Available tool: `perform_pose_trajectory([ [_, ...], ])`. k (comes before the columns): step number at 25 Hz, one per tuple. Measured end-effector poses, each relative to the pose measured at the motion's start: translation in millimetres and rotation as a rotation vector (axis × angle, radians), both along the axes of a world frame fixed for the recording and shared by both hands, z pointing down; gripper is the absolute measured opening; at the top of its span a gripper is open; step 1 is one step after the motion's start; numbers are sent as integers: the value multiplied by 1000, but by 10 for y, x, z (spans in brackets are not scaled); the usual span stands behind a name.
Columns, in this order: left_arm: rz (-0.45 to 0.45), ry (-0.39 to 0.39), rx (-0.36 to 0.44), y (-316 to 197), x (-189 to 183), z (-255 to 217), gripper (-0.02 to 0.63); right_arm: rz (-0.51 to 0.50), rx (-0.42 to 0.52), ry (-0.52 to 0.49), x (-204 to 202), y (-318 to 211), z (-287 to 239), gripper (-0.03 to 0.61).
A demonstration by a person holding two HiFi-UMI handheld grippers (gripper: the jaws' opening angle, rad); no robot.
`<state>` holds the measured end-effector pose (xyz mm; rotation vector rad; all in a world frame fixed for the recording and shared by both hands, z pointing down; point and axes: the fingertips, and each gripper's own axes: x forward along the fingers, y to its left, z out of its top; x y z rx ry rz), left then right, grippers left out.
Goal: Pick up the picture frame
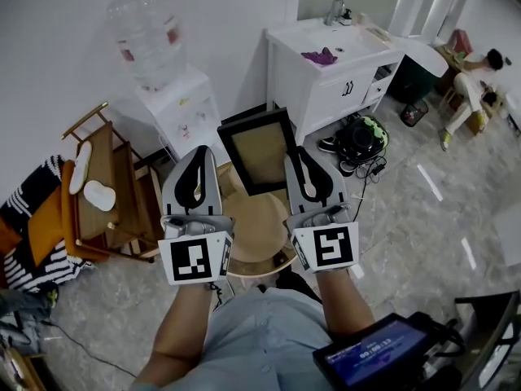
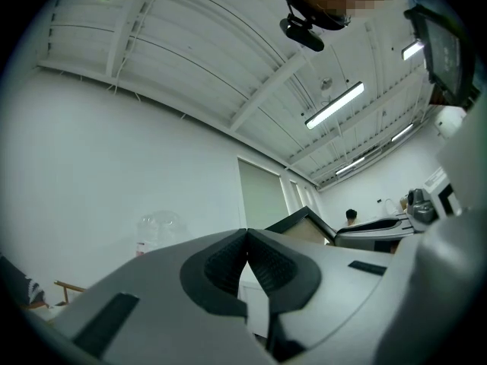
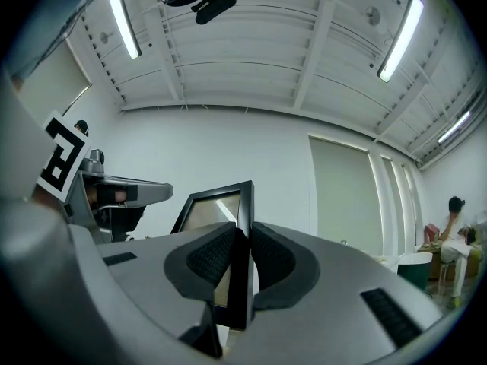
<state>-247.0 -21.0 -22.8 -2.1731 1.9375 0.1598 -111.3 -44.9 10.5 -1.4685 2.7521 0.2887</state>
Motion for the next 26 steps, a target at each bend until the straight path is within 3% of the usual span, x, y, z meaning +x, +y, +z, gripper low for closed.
perform_pose_trajectory([
  [26, 14, -10, 6, -79, -118, 50, 11, 12, 2, 6, -135, -89, 48, 81],
])
